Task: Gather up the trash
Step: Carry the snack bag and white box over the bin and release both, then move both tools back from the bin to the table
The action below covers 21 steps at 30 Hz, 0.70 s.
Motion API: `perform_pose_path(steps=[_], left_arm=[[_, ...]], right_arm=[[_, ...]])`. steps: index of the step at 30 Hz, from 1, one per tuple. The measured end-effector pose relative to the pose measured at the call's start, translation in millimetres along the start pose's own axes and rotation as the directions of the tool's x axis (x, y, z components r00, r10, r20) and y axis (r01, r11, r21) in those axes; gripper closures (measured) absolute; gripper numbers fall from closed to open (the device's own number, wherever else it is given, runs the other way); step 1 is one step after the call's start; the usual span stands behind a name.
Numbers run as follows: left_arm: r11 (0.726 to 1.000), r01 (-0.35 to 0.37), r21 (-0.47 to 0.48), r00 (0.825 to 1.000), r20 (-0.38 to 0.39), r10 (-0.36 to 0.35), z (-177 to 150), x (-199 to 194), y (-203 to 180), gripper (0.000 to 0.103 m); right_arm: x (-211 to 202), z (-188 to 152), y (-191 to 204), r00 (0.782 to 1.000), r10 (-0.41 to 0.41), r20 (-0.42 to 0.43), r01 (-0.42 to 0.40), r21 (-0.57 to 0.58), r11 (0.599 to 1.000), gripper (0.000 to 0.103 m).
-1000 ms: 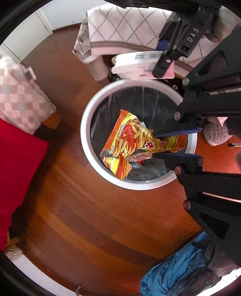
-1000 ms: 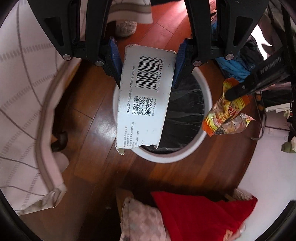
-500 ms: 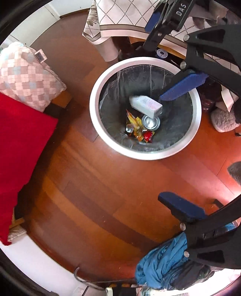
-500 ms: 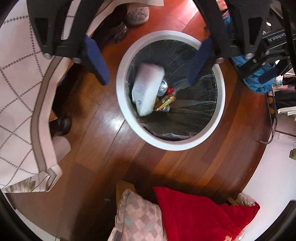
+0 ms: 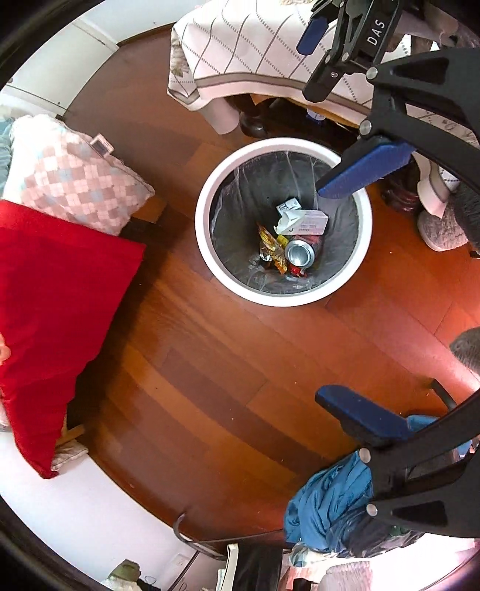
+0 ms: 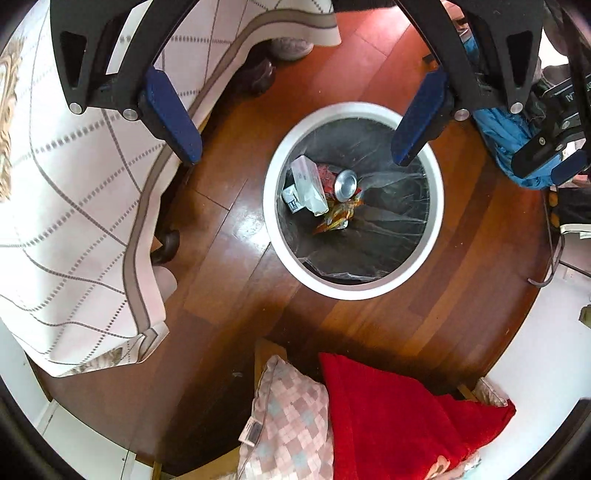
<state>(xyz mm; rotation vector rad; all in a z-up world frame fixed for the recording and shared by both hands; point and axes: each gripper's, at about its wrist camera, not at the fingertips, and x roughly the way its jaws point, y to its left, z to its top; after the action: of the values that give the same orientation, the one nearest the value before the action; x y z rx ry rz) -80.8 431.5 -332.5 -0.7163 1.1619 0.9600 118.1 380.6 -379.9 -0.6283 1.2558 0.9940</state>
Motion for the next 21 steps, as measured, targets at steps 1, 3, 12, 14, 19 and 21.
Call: perform_pose_path(steps=[1, 3, 12, 14, 19, 21], left_arm=[[1.000, -0.001, -0.001, 1.000, 0.012, 0.001, -2.8, -7.0, -0.2, 0.000], [1.000, 0.002, -0.006, 1.000, 0.029, -0.001, -6.6, -18.8, 0.0, 0.000], [1.000, 0.001, -0.007, 0.990, 0.144, 0.000, -34.6, -88.5, -3.8, 0.000], [1.000, -0.001, -0.008, 0.987, 0.159, 0.002, -41.9, -99.8, -4.2, 0.000], [1.000, -0.005, -0.007, 0.979, 0.205, 0.007, -60.6, -134.3, -8.6, 0.000], [1.000, -0.018, -0.003, 0.974, 0.227, 0.018, -68.3, -148.6, -15.5, 0.000]], right_arm=[[-6.3, -3.1, -0.1, 1.000, 0.004, 0.008, -0.004, 0.001, 1.000, 0.000], [-20.1, -9.7, 1.6, 1.000, 0.005, 0.021, -0.005, -0.004, 1.000, 0.000], [-93.8, -39.3, 5.4, 0.992, 0.017, 0.122, -0.013, -0.034, 0.999, 0.000], [-113.6, -48.5, 4.7, 0.988, 0.029, 0.152, -0.024, -0.036, 0.999, 0.000], [-155.0, -69.9, 0.9, 0.975, 0.090, 0.203, -0.087, -0.027, 0.996, 0.000], [-171.4, -80.3, -4.9, 0.966, 0.143, 0.216, -0.143, -0.013, 0.990, 0.000]])
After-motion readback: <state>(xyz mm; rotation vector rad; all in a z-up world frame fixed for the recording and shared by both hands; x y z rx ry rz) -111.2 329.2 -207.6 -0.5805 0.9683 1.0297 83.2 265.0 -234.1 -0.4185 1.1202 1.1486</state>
